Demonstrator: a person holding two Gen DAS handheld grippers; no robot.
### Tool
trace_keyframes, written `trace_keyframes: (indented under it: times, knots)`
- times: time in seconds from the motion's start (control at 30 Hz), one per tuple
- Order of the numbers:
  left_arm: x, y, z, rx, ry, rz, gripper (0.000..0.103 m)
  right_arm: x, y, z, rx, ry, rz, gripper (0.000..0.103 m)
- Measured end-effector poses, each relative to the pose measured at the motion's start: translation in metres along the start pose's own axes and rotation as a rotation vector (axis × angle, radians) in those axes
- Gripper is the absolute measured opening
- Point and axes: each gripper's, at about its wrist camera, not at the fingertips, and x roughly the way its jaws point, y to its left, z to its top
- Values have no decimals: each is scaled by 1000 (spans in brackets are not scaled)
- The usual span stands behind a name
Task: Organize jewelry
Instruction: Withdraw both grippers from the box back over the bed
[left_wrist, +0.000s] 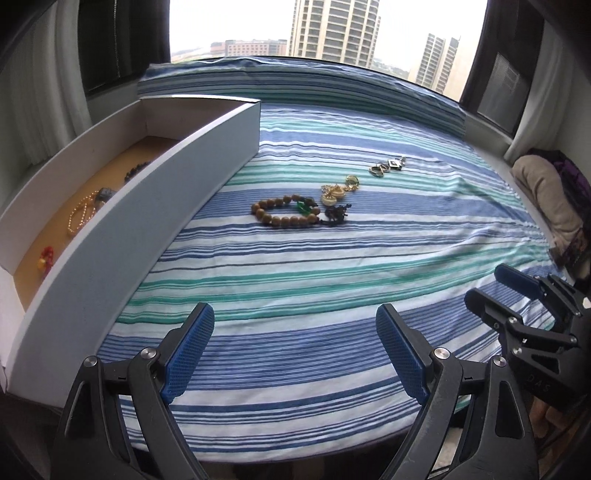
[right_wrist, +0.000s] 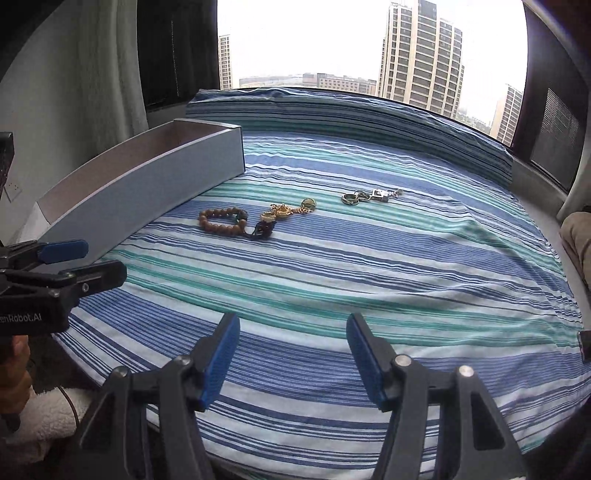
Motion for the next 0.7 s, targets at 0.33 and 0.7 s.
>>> trace_keyframes:
  times: [0.33, 0.7]
  knots:
    - [2, 8, -3, -12, 8, 12, 90, -9, 7, 9, -11, -51, 3, 61]
    - [11, 25, -11, -65, 49, 15, 90, 2, 2, 6, 16, -21, 8, 61]
